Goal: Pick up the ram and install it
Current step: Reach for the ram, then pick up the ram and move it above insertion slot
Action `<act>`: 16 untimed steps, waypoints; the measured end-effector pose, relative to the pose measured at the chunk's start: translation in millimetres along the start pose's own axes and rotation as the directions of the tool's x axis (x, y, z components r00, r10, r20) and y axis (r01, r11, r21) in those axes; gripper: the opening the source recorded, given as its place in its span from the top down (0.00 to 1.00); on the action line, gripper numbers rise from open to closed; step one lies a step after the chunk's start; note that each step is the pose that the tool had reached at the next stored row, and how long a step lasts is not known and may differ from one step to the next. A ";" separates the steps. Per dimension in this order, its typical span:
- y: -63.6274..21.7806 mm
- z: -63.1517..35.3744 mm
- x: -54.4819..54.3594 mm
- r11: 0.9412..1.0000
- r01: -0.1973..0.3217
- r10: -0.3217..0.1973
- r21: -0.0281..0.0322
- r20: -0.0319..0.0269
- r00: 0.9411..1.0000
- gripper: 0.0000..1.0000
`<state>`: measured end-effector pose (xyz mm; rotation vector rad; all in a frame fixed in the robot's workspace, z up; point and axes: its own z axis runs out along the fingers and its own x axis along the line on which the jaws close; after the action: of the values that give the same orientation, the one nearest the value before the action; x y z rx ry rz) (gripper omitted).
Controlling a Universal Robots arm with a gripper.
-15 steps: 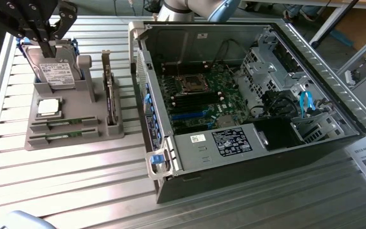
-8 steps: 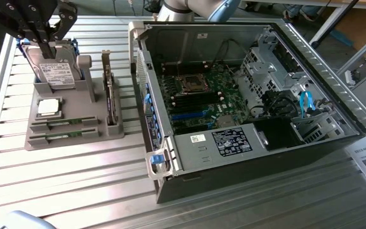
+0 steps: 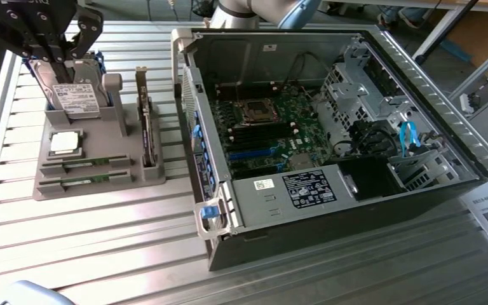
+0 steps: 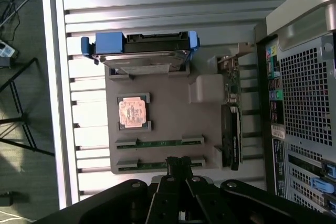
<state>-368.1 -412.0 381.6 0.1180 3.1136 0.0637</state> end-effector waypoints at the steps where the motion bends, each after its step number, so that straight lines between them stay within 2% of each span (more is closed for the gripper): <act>1: -1.0 0.0 -0.1 1.000 0.000 0.000 0.000 0.000 1.000 0.90; 7: -6.0 -0.2 -0.4 1.000 0.000 0.000 0.000 0.000 1.000 0.90; 16: -6.1 -0.3 -0.5 1.000 0.000 0.000 0.000 0.000 1.000 0.90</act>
<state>-368.1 -418.2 381.6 0.1180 3.1136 0.0637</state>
